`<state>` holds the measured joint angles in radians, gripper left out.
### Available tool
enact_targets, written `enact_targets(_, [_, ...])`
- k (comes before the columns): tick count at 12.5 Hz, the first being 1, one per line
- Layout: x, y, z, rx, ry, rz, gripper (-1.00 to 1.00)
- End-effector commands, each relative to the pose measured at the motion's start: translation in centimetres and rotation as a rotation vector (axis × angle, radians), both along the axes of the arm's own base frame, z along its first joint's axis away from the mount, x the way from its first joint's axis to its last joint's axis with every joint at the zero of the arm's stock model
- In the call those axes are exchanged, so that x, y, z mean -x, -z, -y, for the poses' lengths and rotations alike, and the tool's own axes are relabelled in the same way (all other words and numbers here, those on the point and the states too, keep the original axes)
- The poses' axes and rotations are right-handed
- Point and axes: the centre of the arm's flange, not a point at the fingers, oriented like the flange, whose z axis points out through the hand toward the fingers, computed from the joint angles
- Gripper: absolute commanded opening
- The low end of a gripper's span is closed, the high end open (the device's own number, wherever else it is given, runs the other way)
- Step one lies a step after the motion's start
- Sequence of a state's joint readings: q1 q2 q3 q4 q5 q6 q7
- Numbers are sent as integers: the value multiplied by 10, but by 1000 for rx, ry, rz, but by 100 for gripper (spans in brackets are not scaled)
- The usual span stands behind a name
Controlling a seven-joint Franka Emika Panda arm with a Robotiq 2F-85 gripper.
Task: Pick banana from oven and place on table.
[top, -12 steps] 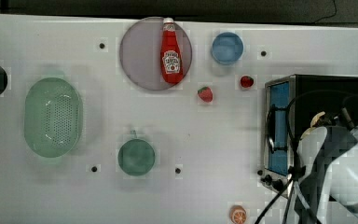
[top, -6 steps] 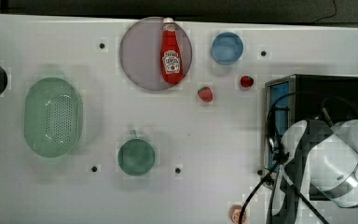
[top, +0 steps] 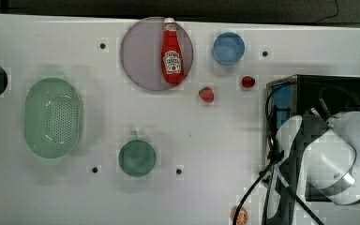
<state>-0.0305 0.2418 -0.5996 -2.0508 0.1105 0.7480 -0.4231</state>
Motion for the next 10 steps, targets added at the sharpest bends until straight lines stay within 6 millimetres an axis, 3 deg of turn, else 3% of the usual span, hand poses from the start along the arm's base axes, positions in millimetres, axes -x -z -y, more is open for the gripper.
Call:
enact_targets(1, [11,-35,22,16,19,56,-44])
enact_targets(3, [7,-81,16,16,-14,80,-44])
enact_targets(6, [15,-171,-7,0,-105,3,-44])
enact_targets(8, [19,-224,-41,-14,-167,-37,-44])
enact_targets(10, [16,-256,-96,-39,-211,-53,-44])
